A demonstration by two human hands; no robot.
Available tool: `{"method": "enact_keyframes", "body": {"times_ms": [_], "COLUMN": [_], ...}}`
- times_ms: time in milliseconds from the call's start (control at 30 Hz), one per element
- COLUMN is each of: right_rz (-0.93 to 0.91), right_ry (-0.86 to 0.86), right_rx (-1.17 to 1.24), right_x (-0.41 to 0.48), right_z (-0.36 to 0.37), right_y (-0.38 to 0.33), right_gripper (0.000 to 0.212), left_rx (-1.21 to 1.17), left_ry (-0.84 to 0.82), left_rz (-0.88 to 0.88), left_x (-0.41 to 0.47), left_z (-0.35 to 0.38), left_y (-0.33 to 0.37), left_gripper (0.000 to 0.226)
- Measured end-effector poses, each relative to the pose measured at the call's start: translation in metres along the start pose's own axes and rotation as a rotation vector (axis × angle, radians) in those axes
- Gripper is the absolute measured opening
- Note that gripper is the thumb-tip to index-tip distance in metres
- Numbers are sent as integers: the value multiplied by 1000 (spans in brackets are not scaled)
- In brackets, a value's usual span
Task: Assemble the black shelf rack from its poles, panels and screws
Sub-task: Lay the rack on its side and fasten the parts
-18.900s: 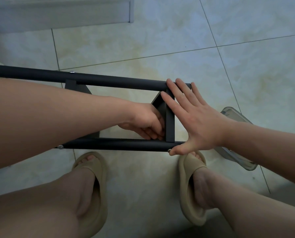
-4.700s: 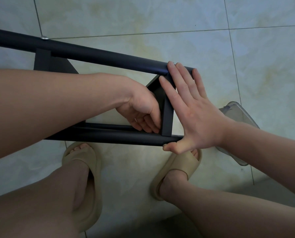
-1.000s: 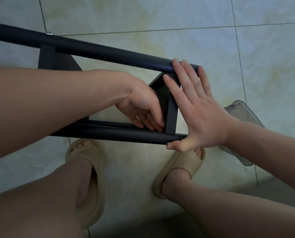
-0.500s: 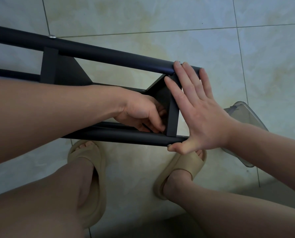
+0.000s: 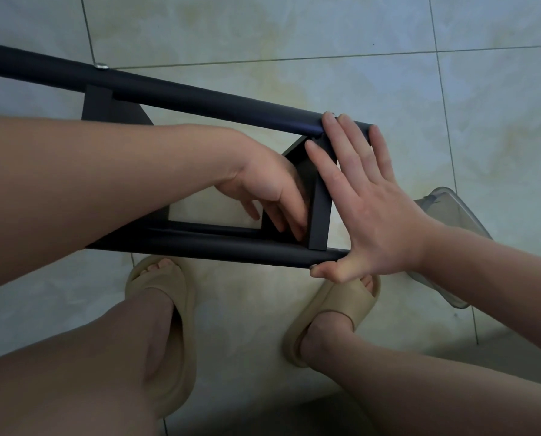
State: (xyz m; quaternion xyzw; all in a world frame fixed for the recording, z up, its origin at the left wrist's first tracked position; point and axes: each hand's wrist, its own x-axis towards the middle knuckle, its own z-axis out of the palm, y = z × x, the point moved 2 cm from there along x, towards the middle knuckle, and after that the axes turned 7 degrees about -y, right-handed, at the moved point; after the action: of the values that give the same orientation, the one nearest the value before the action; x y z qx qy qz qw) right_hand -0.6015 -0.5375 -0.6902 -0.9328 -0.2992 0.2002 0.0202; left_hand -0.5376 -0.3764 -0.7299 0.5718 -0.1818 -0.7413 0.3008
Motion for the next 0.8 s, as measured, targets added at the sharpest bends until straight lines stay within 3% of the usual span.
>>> {"method": "enact_keyframes", "body": {"times_ms": [200, 567, 800], "right_rz": [-6, -3, -3], "right_ry": [1, 0, -5], "right_rx": [1, 8, 9], "right_x": [0, 0, 0], "right_z": [0, 0, 0], "right_y": [0, 1, 0], "right_gripper": [138, 138, 138], "left_rx": [59, -85, 22], "left_ry": [-19, 8, -41], "left_rz": [-32, 76, -38], "left_x": [6, 10, 10], "left_z": [2, 3, 4], "left_y": [5, -1, -1], "left_gripper": [24, 18, 28]}}
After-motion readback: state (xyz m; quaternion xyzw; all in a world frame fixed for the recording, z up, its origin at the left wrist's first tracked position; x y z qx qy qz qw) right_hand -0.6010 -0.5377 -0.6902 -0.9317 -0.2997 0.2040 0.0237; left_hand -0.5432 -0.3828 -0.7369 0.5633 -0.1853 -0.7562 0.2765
